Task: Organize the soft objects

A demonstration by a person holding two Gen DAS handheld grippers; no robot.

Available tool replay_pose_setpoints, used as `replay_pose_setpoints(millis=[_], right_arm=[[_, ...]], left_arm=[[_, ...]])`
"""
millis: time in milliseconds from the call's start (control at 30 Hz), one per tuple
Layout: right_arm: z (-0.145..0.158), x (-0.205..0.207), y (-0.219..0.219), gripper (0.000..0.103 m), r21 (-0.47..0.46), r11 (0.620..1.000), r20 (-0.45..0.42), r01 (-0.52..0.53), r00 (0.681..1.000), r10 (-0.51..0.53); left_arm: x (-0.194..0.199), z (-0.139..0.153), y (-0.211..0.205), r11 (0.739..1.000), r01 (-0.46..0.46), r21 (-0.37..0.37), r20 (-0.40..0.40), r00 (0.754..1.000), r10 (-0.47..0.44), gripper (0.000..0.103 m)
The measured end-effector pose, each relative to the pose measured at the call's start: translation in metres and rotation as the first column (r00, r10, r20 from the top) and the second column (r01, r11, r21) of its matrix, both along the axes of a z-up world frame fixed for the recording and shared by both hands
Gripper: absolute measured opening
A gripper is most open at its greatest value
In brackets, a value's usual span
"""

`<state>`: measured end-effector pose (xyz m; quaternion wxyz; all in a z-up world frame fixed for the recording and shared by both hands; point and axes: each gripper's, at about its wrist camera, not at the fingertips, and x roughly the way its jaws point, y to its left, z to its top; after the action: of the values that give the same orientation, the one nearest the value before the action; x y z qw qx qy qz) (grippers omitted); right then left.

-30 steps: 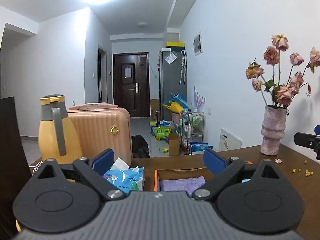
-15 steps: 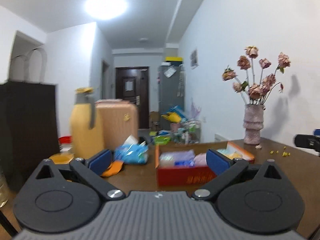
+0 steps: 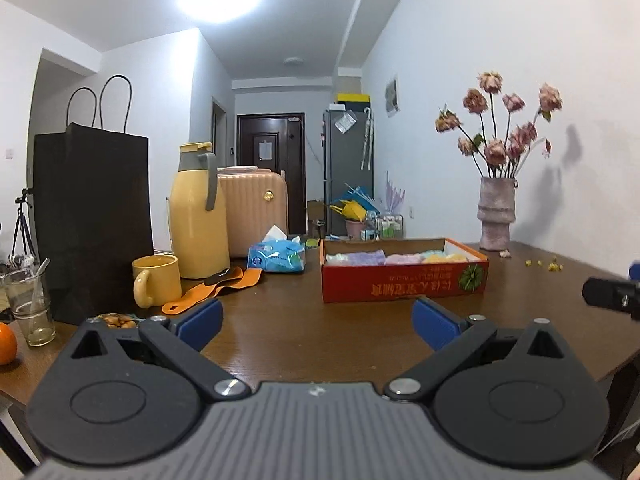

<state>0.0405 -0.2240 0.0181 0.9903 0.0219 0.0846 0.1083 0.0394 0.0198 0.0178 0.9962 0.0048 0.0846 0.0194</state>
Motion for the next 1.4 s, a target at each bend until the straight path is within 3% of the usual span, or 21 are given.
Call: replay_pose_setpoints(millis=[1400], right_arm=[[-0.002, -0.002, 0.005, 0.102, 0.018, 1.000, 0.032, -0.022, 0.999, 0.021]], left_arm=[[0.001, 0.006, 0.002, 1.000, 0.021, -0.002, -0.002, 1.000, -0.021, 0.103]])
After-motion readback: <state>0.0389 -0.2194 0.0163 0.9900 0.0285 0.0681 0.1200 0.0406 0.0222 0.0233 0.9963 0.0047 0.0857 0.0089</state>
